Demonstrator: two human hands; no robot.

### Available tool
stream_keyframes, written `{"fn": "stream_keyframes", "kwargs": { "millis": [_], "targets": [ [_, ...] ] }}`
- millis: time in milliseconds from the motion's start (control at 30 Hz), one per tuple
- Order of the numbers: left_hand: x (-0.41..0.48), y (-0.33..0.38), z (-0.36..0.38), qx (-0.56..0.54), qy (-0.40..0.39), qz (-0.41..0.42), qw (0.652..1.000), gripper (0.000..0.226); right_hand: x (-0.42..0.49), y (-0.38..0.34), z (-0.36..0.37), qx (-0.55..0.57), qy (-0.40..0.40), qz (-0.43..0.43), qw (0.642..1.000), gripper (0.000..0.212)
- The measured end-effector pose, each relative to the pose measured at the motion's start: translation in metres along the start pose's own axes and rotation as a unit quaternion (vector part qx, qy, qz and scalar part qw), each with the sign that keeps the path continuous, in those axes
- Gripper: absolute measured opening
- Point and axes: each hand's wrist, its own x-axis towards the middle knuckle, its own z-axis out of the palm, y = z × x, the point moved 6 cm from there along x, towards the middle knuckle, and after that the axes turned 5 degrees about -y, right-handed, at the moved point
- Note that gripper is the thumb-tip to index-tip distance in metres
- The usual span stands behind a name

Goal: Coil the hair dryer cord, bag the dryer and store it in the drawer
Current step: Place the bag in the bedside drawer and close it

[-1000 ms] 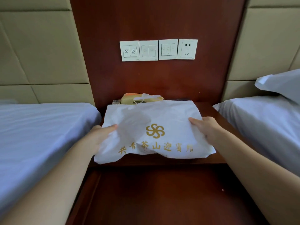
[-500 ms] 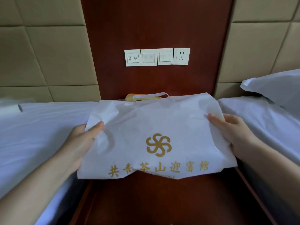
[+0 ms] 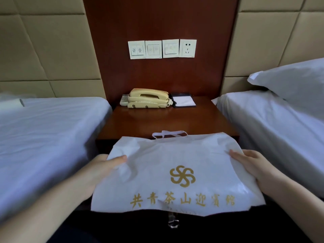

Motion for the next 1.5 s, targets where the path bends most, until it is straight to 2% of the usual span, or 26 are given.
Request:
{"fn": "stream_keyframes", "kwargs": {
  "millis": [233, 467, 567, 700, 767, 833, 900, 967, 1067, 1167, 1267, 1333, 1400, 1467, 1500],
  "targets": [
    [0.038, -0.017, 0.015, 0.013, -0.022, -0.038, 0.999, 0.016, 0.034, 0.021, -0.006, -0.04, -0.005, 0.066, 0.997, 0.022],
    [0.065, -0.022, 0.02, 0.063, 0.002, 0.011, 0.998, 0.011, 0.074, 0.034, 0.016, -0.149, -0.019, 0.052, 0.987, 0.018],
    [0.076, -0.038, 0.015, 0.067, 0.019, 0.007, 0.998, 0.019, 0.085, 0.04, 0.024, -0.138, -0.018, 0.033, 0.99, 0.016],
    [0.086, -0.065, 0.009, 0.101, 0.006, -0.066, 0.993, 0.028, 0.093, 0.052, 0.028, -0.155, -0.023, 0.029, 0.987, 0.012],
    [0.085, -0.069, 0.008, 0.16, 0.006, -0.088, 0.983, 0.041, 0.094, 0.051, 0.026, -0.249, -0.004, 0.033, 0.968, 0.016],
    [0.08, -0.056, 0.007, 0.335, 0.053, -0.057, 0.939, 0.051, 0.09, 0.035, 0.021, -0.383, 0.051, -0.001, 0.922, 0.014],
    [0.068, -0.036, 0.015, 0.467, 0.13, 0.028, 0.874, 0.055, 0.078, 0.009, 0.021, -0.409, 0.11, -0.1, 0.901, 0.039],
    [0.054, -0.019, 0.03, 0.494, 0.202, 0.137, 0.834, 0.065, 0.062, -0.014, 0.032, -0.419, 0.135, -0.216, 0.872, 0.047],
    [0.044, 0.002, 0.05, 0.488, 0.244, 0.231, 0.805, 0.086, 0.057, -0.025, 0.052, -0.513, 0.134, -0.253, 0.809, 0.042],
    [0.044, 0.021, 0.071, 0.513, 0.201, 0.268, 0.79, 0.089, 0.069, -0.02, 0.066, -0.592, 0.12, -0.208, 0.769, 0.046],
    [0.049, 0.021, 0.107, 0.56, 0.068, 0.314, 0.763, 0.079, 0.075, -0.014, 0.084, -0.577, 0.062, -0.229, 0.782, 0.072],
    [0.058, 0.01, 0.127, 0.615, 0.005, 0.343, 0.71, 0.075, 0.082, -0.002, 0.098, -0.564, -0.019, -0.244, 0.789, 0.083],
    [0.07, 0.008, 0.136, 0.653, -0.004, 0.359, 0.667, 0.071, 0.092, 0.011, 0.107, -0.574, -0.077, -0.236, 0.78, 0.084],
    [0.089, 0.008, 0.135, 0.671, -0.018, 0.34, 0.659, 0.078, 0.104, 0.016, 0.11, -0.598, -0.091, -0.229, 0.763, 0.084],
    [0.099, 0.006, 0.134, 0.662, -0.026, 0.336, 0.669, 0.081, 0.109, 0.017, 0.11, -0.605, -0.087, -0.228, 0.758, 0.084]
  ]
}}
